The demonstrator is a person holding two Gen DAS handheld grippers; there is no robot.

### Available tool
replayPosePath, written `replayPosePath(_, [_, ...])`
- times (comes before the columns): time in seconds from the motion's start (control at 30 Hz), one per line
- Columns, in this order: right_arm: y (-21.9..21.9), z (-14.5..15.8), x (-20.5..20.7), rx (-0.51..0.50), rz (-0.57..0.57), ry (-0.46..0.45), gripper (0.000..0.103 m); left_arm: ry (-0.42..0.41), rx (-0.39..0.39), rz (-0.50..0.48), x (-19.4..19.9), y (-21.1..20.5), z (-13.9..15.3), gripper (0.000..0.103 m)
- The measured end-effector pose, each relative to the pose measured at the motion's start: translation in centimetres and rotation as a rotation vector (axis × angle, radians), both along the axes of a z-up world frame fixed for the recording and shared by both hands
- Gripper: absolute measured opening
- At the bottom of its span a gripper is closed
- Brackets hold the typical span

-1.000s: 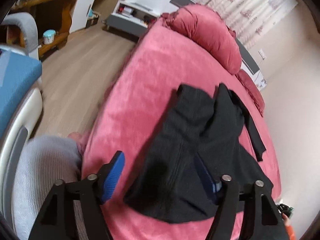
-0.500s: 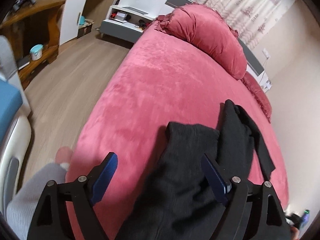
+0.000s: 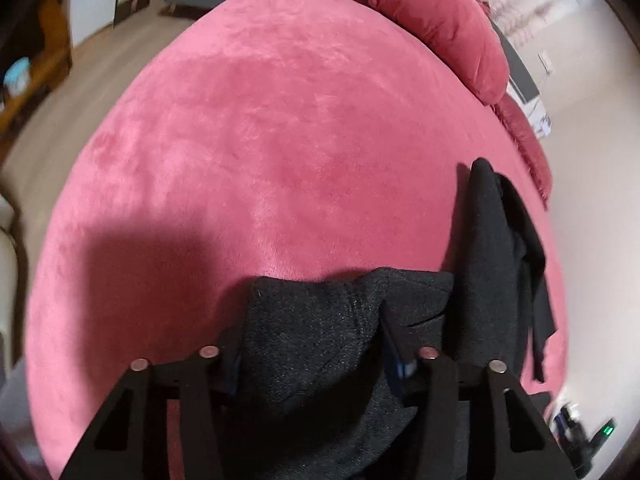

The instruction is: Fold large clothes

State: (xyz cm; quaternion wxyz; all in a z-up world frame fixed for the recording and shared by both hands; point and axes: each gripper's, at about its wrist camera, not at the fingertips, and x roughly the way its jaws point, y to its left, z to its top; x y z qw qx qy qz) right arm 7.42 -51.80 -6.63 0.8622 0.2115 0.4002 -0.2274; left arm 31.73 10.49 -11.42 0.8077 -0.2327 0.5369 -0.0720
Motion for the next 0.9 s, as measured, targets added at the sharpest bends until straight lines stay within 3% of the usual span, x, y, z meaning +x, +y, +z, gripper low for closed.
replayPosePath(0.1, [2.4,-3.1,3.0,0.060,0.040,0.043,0.050,-0.100,0.036,-0.038,-1.0,-0.2,1.8,0.040])
replayPosePath(0.17, [4.0,-4.4,4.0,0.098,0.055,0.042,0.050,-0.176,0.056,-0.012,-1.8,0.5,3.5,0.035])
replayPosePath(0.23, [5.2,-4.9,5.2,0.124,0.073,0.038,0.050,-0.251,0.071,0.054,-2.5,2.1,5.3,0.033])
replayPosePath(0.3, [6.2,-5.0,5.9,0.125,0.093,0.035,0.050,-0.291,0.078,0.183,-2.8,5.3,6.3,0.033])
replayPosePath(0.4, [7.2,-5.6,6.1,0.120,0.102,0.033,0.050,-0.230,0.098,0.288,-2.0,8.7,4.7,0.033])
replayPosePath(0.5, [7.4,-6.0,6.0,0.134,0.099,0.042,0.050,-0.166,0.126,0.293,-1.5,9.6,1.8,0.037])
replayPosePath(0.63, [6.7,-5.0,6.0,0.146,0.110,0.035,0.050,-0.239,0.241,0.351,-3.1,8.1,3.1,0.053])
replayPosePath(0.7, [6.0,-4.5,6.6,0.127,0.112,0.041,0.055,-0.289,0.323,0.446,-4.2,6.8,4.9,0.063])
replayPosePath(0.77, [5.0,-4.3,7.4,0.143,0.098,0.030,0.059,-0.392,0.357,0.529,-5.3,5.2,6.2,0.081])
replayPosePath(0.83, [3.7,-4.5,8.4,0.210,0.070,0.008,0.065,-0.493,0.344,0.465,-5.1,3.2,7.0,0.085])
replayPosePath(0.9, [2.5,-5.6,9.7,0.309,0.041,0.011,0.068,-0.501,0.393,0.333,-3.5,0.5,6.1,0.085])
